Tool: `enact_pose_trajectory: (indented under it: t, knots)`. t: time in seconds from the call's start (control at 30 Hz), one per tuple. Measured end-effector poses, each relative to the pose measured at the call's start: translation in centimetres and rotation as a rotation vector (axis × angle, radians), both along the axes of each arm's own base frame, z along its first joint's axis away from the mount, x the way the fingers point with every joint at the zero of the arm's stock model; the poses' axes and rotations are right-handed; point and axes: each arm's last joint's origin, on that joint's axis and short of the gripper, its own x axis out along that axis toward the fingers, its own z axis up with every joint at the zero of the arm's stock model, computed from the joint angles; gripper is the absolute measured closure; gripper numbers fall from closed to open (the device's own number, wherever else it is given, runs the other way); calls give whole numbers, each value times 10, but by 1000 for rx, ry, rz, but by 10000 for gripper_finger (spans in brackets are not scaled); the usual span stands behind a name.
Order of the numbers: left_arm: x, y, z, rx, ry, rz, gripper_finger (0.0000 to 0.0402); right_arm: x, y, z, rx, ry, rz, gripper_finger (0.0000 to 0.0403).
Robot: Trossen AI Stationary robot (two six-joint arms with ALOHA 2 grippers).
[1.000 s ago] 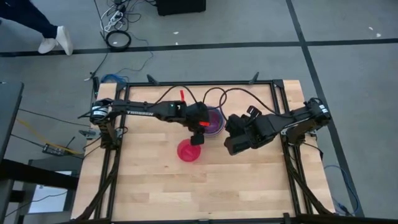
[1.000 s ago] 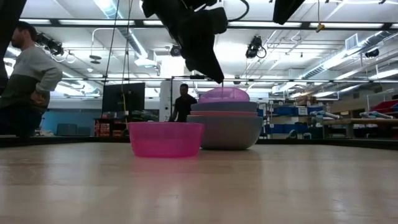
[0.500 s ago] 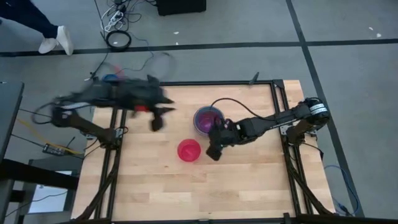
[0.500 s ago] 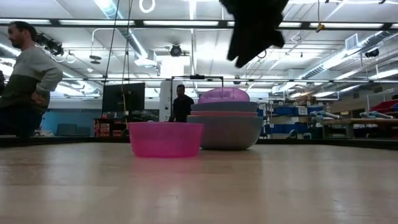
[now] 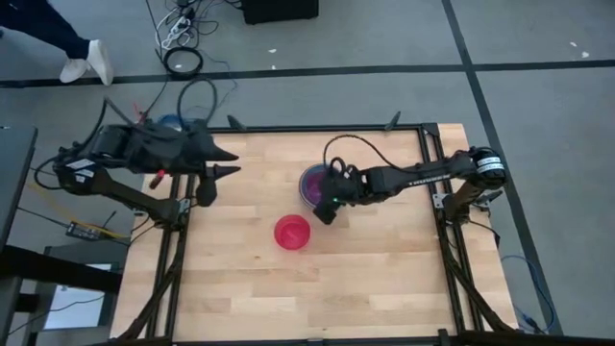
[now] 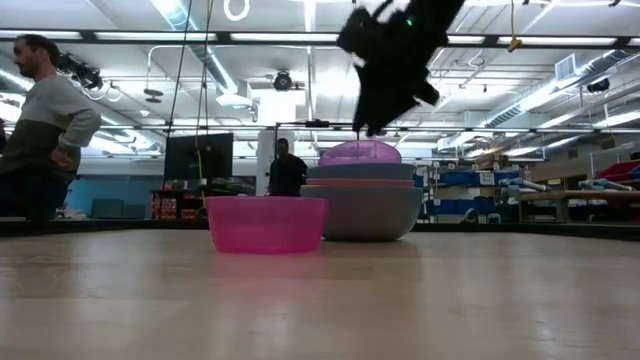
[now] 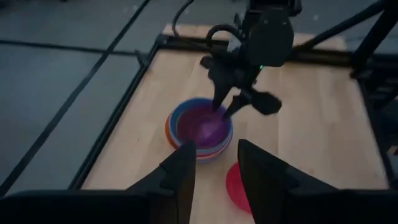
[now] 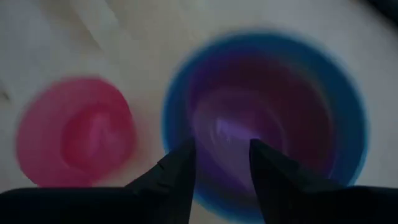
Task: Nest bowls inside each other
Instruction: Stack the purple bowl on top of the yellow bowl, then stack the red bowl on top of the purple bowl
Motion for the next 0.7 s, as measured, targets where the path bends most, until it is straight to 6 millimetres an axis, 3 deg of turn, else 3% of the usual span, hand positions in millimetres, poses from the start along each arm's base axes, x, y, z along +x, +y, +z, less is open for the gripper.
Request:
enact_pose_trajectory:
  t: [0.13,0.2,0.27,0.37,0.5,0.6,0.7]
  knots:
    - [7,-2,-6,-9,48,7,273,-12,3,-27,87,80,-15,266]
    - [9,-3,-8,-9,66,8,273,-15,8,-30,93,88,-20,266]
    - [12,-3,-9,-7,79,10,273,-18,14,-23,71,81,-24,266]
    - [13,-3,-10,-6,80,12,273,-17,20,4,44,0,-16,266]
    - [14,-3,-10,1,78,22,273,-8,37,30,142,-103,120,266]
    - [14,-3,-10,3,77,25,273,-2,53,26,227,-114,190,266]
    - [14,-3,-10,-2,74,31,273,4,65,8,243,-55,187,266]
